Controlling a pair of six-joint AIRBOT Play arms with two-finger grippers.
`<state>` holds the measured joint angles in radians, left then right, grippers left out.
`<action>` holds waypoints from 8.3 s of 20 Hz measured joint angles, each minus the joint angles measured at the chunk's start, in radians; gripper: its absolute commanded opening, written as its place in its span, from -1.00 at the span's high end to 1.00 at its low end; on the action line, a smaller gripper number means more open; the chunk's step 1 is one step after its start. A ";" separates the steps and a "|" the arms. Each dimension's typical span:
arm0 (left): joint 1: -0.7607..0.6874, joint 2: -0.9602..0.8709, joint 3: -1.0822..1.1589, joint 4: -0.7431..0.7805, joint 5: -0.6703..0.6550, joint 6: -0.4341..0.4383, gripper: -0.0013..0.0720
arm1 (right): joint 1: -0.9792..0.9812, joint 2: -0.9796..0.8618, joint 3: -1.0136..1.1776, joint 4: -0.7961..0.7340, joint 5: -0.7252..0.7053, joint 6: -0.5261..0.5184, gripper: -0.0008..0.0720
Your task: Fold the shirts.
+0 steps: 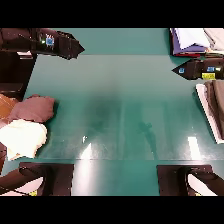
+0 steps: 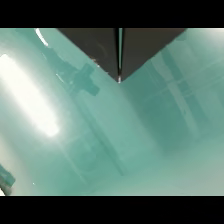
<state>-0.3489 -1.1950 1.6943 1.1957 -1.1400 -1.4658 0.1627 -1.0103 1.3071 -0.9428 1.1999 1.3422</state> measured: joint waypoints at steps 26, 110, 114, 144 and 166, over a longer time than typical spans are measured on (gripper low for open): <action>0.383 0.082 -0.192 0.401 -0.241 -0.041 -0.74 | 0.003 0.000 0.000 0.001 0.015 0.000 0.93; 0.110 -0.225 0.072 0.107 -0.056 -0.003 0.89 | 0.012 -0.035 -0.339 0.049 0.008 -0.005 0.94; 0.109 0.030 0.137 0.121 -0.040 0.005 0.89 | -0.108 0.073 0.019 0.020 0.138 0.038 0.94; -0.183 0.190 -0.666 0.014 -0.086 0.008 -0.74 | -0.078 -0.188 0.113 -0.281 0.321 0.152 0.94; 0.282 -0.250 -0.573 -0.362 0.134 0.257 0.89 | -0.085 -0.187 0.105 -0.280 0.307 0.152 0.94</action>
<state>-0.0666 -1.4448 1.1217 0.8341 -1.0061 -1.2091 0.0780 -1.1969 1.4120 -1.2228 1.5066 1.4940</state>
